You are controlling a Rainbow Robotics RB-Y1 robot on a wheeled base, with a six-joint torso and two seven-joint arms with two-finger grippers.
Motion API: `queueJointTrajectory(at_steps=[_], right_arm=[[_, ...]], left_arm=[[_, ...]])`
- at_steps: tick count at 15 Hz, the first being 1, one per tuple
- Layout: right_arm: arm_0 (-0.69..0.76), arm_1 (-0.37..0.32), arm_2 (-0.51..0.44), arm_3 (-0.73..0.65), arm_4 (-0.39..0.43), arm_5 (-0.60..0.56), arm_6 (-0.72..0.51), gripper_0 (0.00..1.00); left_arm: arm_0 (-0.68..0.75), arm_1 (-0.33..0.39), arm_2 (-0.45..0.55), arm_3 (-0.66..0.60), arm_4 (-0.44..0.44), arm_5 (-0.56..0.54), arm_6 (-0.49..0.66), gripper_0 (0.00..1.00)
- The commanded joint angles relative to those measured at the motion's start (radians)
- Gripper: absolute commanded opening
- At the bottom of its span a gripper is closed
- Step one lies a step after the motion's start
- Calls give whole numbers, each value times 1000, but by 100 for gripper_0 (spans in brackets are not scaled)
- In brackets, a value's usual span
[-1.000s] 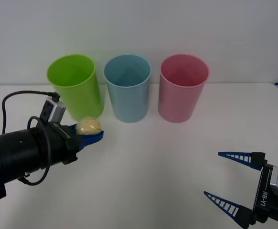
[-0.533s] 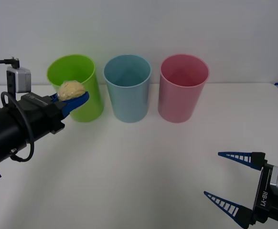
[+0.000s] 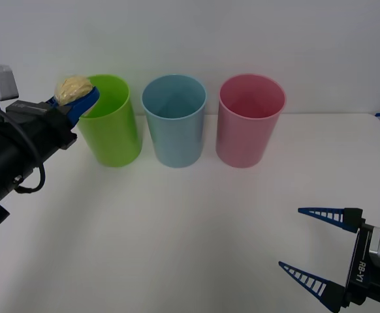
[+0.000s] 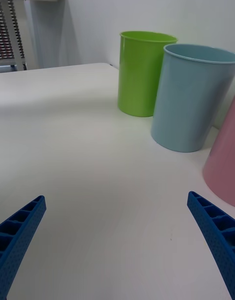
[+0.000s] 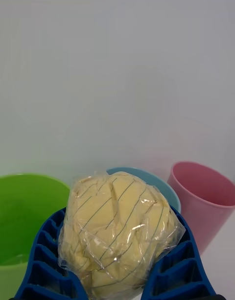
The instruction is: Put cans in the blue bin and PET bottles in the pink bin and trash in the green bin.
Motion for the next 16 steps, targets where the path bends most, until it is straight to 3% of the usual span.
queueJointTrajectory(at_steps=[1, 5, 13, 16], right_arm=[[0, 0, 0, 0, 0, 0, 0, 100], [0, 0, 0, 0, 0, 0, 0, 100], [0, 0, 0, 0, 0, 0, 0, 100], [0, 0, 0, 0, 0, 0, 0, 100]], left_arm=[[-117, 0, -24, 126, -56, 32, 2, 0], [-252, 7, -33, 286, -127, 31, 1, 0], [-468, 21, -57, 579, -174, 3, -55, 0], [-485, 23, -74, 620, -188, -5, -56, 0]])
